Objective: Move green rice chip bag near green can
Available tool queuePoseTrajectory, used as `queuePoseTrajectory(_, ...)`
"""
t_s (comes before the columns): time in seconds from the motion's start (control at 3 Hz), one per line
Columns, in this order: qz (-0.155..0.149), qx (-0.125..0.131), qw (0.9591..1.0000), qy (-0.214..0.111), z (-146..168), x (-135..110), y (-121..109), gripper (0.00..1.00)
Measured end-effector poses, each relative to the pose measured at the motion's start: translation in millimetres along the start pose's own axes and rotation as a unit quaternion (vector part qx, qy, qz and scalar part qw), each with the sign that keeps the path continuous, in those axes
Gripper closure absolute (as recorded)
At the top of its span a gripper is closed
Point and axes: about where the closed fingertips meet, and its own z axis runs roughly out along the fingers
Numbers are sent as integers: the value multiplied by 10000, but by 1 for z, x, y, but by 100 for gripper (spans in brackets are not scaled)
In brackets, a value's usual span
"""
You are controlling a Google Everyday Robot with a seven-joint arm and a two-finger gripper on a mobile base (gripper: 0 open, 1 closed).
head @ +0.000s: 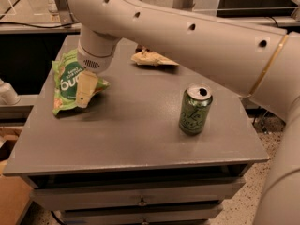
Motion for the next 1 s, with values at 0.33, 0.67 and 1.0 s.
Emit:
queuePoseTrajectory(0.33, 70, 47, 10000, 2, -1, -3, -4, 0)
queuePoseTrajectory(0.67, 210, -44, 9998, 57, 5, -2, -3, 9)
queuePoseTrajectory(1.0, 269, -210, 9994, 60, 16, -6, 6, 27)
